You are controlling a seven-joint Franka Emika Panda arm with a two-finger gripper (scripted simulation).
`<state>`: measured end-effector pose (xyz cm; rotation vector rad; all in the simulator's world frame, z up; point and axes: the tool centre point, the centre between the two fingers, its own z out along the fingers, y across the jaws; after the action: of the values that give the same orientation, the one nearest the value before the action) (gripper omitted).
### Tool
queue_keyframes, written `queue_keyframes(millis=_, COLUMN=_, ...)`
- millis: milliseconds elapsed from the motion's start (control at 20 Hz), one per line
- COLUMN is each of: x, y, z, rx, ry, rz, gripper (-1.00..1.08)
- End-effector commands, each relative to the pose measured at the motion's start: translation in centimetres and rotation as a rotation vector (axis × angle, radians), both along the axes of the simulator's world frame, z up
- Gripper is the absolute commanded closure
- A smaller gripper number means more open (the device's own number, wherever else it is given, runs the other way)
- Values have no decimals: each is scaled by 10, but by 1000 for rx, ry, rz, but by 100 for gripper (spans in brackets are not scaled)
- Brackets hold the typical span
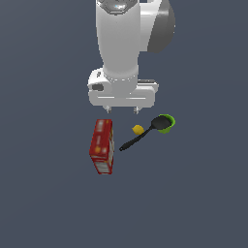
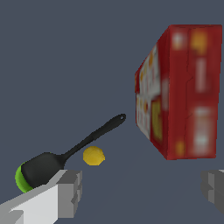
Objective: Pick up a designated object from a clutter of objects.
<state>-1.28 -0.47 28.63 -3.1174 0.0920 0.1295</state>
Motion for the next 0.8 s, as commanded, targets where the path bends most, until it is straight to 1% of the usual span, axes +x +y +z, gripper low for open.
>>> queue_keyframes(millis=0, x=0, y=0, z=0, rx=0, ry=0, rz=0, gripper=-20)
queue_keyframes(millis=450, x=1, y=-2, z=0, rx=-8, ry=-3, rz=18, gripper=-20)
queue_keyframes(millis=750, x=0, y=13, z=-11, rx=-17, ry=-7, rz=50, gripper=-20)
